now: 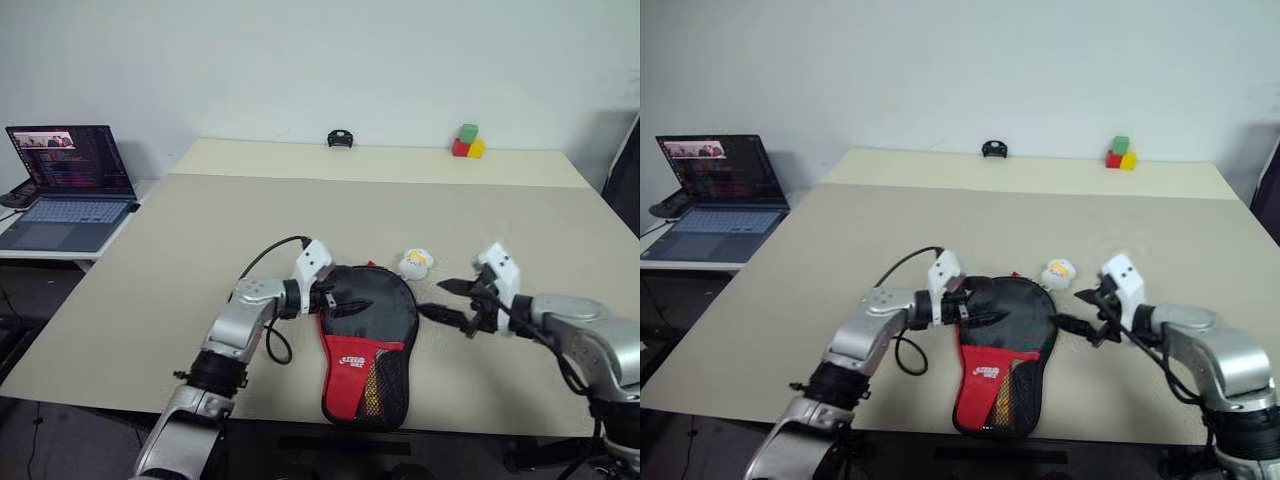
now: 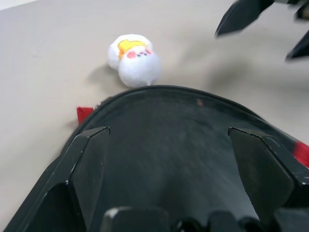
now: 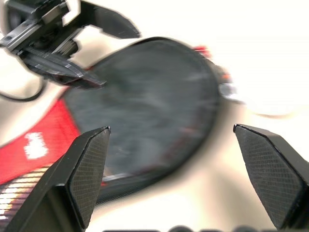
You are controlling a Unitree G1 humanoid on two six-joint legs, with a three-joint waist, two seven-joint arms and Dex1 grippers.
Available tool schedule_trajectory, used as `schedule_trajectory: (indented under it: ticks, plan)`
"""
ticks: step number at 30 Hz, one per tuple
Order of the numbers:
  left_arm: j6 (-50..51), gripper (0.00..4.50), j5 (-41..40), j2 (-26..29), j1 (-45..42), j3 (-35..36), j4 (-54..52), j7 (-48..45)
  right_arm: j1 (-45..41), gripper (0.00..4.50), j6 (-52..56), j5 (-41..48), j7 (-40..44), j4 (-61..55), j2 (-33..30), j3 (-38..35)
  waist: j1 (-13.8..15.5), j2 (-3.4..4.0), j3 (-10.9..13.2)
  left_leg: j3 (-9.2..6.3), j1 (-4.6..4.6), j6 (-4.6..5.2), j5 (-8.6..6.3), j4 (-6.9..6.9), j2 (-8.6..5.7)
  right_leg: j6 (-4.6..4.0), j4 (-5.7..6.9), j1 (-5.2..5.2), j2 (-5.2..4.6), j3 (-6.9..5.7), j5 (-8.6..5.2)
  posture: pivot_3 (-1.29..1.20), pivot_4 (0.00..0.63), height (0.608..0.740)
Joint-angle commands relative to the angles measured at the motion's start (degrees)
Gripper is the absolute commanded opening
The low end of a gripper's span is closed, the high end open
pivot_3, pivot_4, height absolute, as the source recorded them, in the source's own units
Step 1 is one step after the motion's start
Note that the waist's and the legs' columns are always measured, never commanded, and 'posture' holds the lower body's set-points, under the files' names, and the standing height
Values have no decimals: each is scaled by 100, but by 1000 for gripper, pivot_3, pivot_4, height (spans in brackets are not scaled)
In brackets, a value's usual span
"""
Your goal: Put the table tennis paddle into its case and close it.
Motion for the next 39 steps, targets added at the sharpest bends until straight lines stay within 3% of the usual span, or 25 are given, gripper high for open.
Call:
schedule_trajectory:
  ticks: [1, 7, 15, 27, 36, 39]
  plan:
    - [-349, 4275, 93, -162, -232, -142, 346, 25, -117, 4500, -192, 73, -37, -11, -45, -101, -7, 0, 0, 0, 0, 0, 0, 0, 2, 0, 0, 0, 2, 1, 0, 0, 150, 740]
    - [-581, 4275, 264, -236, -159, -403, 722, -116, -836, 4500, -699, -412, -613, 867, 244, 1, -23, 4, 3, 5, 2, 0, 1, 2, 5, -1, 4, -2, 5, 6, -1, 0, 150, 740]
    - [-768, 4275, 379, -217, 26, -503, 799, -130, -2154, 4500, -954, -707, -1034, 2516, 1090, 332, -21, 6, 1, 5, 6, -2, 2, 2, 7, -4, 10, -2, 5, 7, -2, 0, 150, 740]
    - [-684, 4275, 367, -240, 169, -497, 619, -71, -2922, 4500, -2451, -1599, -1196, 4952, 1755, 758, -30, 12, -2, 11, 7, -3, 2, 4, 6, -5, 19, -8, 3, 11, -2, 0, 150, 740]
    - [-584, 4275, 363, -243, 246, -499, 484, -40, -3055, 4500, -2722, -1771, -1119, 5543, 1997, 787, -48, 14, -3, 18, 6, -4, 3, 5, 6, -5, 27, -15, 3, 17, -2, 0, 150, 740]
    - [-610, 4333, 386, -244, 228, -498, 545, -28, -3045, 3858, -2759, -1834, -1139, 5550, 2023, 809, -48, 15, -4, 18, 6, -5, 3, 6, 6, -5, 27, -15, 2, 18, -2, 0, 150, 740]
